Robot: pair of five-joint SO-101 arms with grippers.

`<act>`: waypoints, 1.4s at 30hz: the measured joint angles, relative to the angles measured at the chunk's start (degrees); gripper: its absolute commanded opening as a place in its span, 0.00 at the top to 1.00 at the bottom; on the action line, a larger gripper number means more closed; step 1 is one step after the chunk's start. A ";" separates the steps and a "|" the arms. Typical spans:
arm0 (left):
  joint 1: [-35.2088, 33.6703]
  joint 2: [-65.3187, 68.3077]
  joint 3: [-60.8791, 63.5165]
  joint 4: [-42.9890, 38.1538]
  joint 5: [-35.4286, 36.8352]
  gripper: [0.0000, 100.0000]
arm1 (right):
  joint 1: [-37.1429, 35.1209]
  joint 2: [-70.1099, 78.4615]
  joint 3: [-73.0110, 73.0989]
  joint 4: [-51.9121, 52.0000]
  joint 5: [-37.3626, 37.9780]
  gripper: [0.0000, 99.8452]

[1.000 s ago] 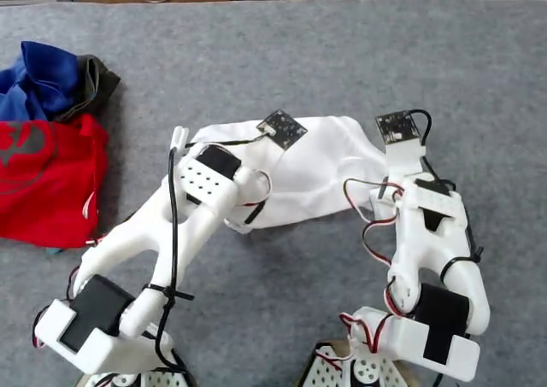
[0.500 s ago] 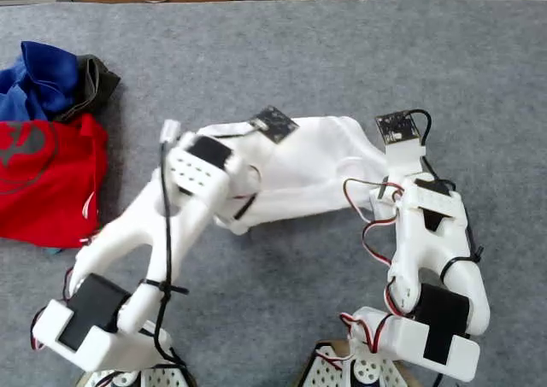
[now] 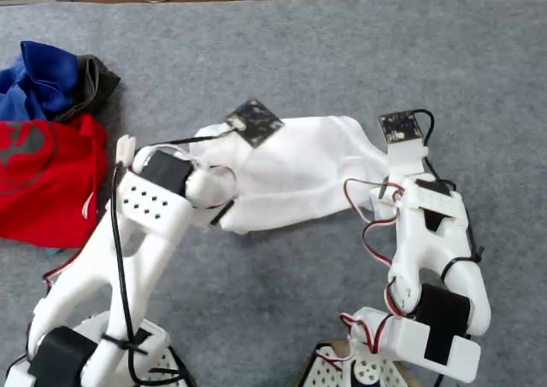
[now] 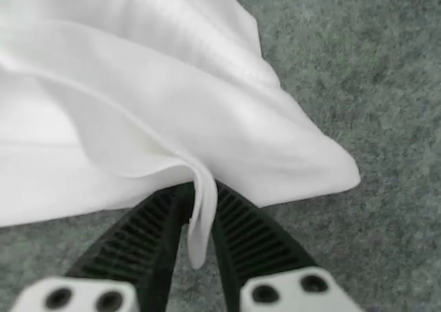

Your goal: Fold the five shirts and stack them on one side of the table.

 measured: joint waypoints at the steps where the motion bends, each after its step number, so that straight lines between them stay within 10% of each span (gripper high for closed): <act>1: -1.58 0.53 1.93 -2.29 0.00 0.84 | 0.00 0.00 0.00 0.00 0.00 0.99; 13: -2.73 17.49 -3.96 -6.77 15.47 0.78 | 0.00 0.00 0.00 0.00 0.00 0.99; 19: 0.53 29.19 -7.12 -6.77 15.82 0.98 | 0.00 0.00 0.00 0.00 0.00 0.99; 26: 1.05 30.07 -11.25 -2.90 15.65 0.97 | 0.00 0.09 0.00 0.00 0.00 0.99; 42: -18.46 -4.22 -13.80 10.02 5.27 0.97 | -1.41 -10.29 -13.80 25.14 0.00 0.99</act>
